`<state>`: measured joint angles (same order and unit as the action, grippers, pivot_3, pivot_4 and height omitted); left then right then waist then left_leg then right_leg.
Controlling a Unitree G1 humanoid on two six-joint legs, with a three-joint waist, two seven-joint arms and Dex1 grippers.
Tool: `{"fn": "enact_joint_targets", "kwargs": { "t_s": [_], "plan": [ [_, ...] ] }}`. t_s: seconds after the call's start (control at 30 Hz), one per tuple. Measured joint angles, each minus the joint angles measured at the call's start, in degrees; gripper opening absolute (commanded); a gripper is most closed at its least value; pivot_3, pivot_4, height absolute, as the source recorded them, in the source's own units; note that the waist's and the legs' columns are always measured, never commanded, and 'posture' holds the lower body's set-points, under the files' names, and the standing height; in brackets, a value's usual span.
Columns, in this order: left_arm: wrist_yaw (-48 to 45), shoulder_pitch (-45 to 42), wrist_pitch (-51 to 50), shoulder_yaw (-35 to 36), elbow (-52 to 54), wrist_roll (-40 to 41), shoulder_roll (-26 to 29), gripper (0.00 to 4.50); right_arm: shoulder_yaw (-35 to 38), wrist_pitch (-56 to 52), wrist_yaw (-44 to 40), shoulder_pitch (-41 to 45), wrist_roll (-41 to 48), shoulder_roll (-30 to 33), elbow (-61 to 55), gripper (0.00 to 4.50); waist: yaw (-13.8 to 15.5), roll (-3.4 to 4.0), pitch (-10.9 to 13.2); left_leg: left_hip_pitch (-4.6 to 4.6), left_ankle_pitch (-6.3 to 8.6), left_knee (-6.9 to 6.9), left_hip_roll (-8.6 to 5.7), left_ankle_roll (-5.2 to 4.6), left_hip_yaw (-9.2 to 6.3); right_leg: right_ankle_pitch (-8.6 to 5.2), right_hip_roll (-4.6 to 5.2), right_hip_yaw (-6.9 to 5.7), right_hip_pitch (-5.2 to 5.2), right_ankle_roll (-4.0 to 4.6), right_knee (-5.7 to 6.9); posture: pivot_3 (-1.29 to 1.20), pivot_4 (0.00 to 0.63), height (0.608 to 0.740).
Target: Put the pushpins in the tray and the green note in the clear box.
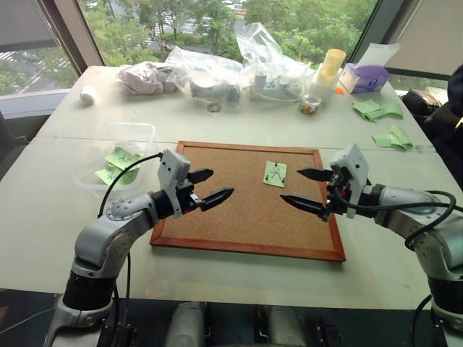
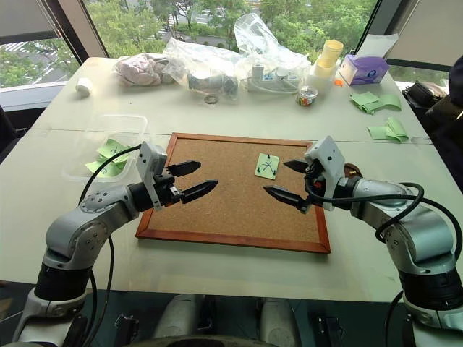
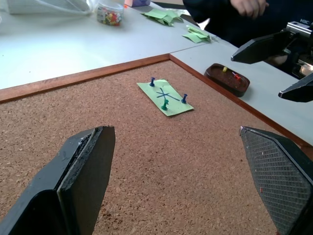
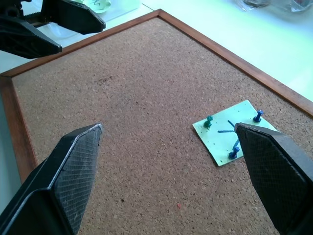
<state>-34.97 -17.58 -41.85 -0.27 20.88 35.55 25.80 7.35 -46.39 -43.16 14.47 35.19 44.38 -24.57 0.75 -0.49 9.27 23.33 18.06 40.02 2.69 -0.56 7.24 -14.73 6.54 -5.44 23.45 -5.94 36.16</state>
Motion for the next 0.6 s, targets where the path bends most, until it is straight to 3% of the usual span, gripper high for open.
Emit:
{"fn": "enact_joint_targets", "kwargs": {
  "t_s": [0.6],
  "plan": [
    [-0.8,0.0,0.9,-1.1,-1.1,-1.3,-0.2,4.46,0.7,0.5,0.0,-0.9,-0.5,0.5,0.1,4.50,0.0,0.00,0.0,0.00,0.00,0.00,0.00,0.00,0.01,0.00,0.00,0.00,0.00,0.00,0.00,0.00,0.150,0.740]
  ]
}}
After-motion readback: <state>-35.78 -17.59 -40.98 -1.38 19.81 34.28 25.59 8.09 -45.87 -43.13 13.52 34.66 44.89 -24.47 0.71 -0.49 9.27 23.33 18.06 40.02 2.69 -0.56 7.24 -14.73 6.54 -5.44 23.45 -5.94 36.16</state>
